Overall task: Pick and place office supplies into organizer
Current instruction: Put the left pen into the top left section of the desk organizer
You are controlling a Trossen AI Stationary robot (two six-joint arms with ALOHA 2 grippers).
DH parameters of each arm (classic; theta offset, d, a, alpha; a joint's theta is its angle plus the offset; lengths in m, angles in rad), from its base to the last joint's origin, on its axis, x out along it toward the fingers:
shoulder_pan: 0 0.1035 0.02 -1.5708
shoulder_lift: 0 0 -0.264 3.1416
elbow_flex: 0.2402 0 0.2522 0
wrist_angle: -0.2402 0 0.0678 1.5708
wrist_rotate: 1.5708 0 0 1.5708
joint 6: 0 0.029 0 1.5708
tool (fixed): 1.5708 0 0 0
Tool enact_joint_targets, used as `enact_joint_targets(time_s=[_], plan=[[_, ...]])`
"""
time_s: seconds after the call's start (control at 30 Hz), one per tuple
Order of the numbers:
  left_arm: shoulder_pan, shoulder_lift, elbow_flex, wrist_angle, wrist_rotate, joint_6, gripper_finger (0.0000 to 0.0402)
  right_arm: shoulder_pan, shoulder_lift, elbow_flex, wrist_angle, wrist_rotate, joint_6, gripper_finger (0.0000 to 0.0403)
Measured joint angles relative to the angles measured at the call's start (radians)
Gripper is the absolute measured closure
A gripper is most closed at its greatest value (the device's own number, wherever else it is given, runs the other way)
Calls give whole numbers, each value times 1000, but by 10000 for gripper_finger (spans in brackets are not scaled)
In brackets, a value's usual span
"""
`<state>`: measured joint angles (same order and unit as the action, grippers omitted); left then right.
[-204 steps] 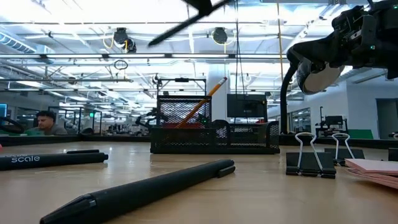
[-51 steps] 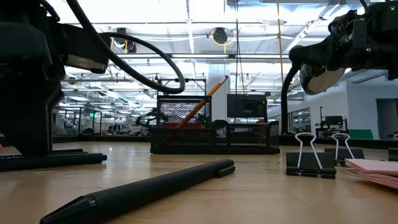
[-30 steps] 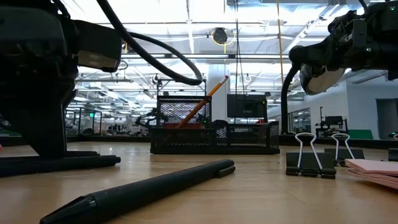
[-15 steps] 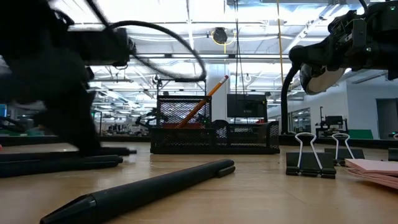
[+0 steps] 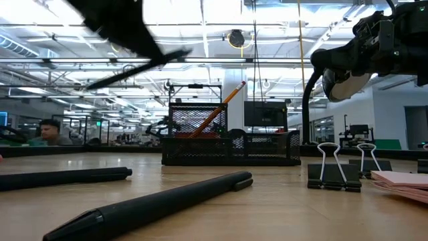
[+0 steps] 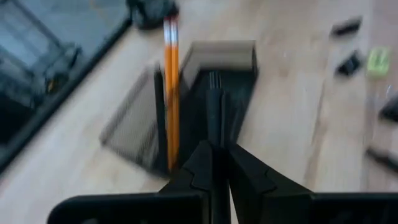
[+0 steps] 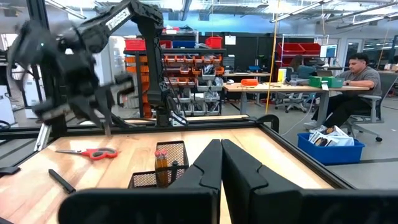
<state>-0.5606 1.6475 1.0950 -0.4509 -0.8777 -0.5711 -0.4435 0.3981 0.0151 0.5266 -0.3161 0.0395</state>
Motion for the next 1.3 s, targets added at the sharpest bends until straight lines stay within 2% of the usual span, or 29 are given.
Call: enact_joint_targets(time_s=[0.23,0.37,0.47,0.6,0.73,1.0,1.1,1.3], plan=[[86,-75,3,177,66,316,371,0,0,0,0,0,1,403],[180,-75,2,290,199,457,371,0,0,0,0,0,1,403],[252,-50,3,438,332,562,371,0,0,0,0,-1,1,403],[335,-29,2,598,461,723,371,0,0,0,-1,-1,1,403],[410,-31,3,692,607,821,371,0,0,0,-1,-1,1,403],[556,-31,-32,748,868,847,371,0,0,0,-7,-1,-9,403],[585,-31,-140,894,935,837,371,0,0,0,-8,-1,-9,403],[639,-35,-363,1292,1023,739,371,0,0,0,-17,-1,-10,403]])
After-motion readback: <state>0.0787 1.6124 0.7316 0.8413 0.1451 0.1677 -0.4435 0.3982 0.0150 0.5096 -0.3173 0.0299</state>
